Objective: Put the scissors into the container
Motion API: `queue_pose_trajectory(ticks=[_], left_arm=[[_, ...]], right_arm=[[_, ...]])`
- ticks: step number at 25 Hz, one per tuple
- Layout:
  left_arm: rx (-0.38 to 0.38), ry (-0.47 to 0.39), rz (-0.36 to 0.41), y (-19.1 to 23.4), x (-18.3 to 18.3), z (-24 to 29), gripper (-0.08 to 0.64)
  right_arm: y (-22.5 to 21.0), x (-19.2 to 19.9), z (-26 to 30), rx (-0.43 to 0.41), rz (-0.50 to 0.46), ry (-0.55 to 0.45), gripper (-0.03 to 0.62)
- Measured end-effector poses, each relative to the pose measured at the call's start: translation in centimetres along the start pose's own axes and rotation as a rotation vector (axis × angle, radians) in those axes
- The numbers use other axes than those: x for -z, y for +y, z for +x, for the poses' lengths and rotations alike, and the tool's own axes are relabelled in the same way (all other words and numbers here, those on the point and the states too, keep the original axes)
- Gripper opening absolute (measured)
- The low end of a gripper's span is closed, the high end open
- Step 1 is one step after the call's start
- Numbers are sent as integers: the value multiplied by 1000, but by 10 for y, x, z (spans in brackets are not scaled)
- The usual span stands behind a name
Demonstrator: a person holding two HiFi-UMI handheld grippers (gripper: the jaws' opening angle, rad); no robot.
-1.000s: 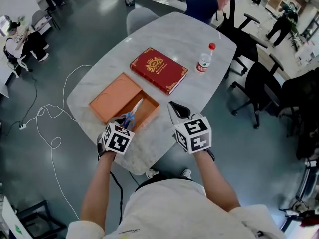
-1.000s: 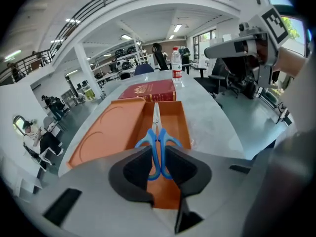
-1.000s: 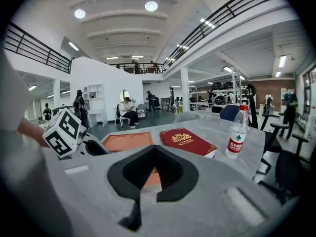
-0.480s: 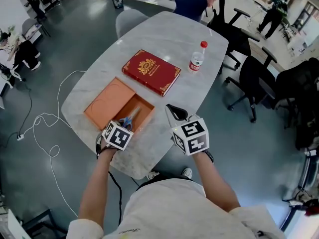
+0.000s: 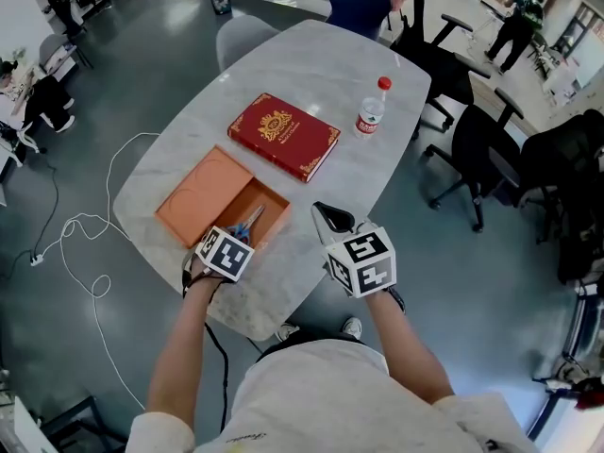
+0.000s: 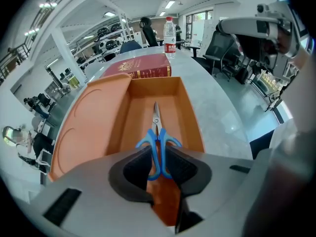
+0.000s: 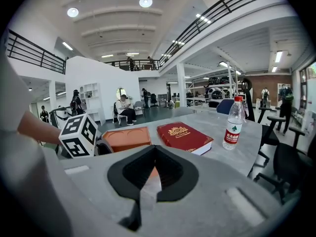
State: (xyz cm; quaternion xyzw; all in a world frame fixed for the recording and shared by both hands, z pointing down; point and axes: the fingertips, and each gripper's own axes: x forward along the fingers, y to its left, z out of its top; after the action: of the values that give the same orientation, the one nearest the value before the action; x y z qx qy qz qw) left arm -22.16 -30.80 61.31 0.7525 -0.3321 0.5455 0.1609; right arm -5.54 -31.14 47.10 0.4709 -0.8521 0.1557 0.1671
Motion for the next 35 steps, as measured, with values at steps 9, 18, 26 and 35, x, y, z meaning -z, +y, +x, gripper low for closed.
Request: queue_pose_trajectory(ticks=[9, 18, 26, 35], left_arm=[[1, 0, 3, 0, 0, 1, 86], [-14, -28, -23, -1, -2, -6, 86], [-75, -80, -105, 6, -3, -25, 86], [-157, -201, -346, 13, 14, -72, 84]], right_arm=[[0, 3, -5, -20, 30, -6, 5], [5, 6, -7, -59, 17, 4, 5], [11, 3, -7, -118, 3, -4, 5], [33, -10, -5, -218, -51, -23, 5]])
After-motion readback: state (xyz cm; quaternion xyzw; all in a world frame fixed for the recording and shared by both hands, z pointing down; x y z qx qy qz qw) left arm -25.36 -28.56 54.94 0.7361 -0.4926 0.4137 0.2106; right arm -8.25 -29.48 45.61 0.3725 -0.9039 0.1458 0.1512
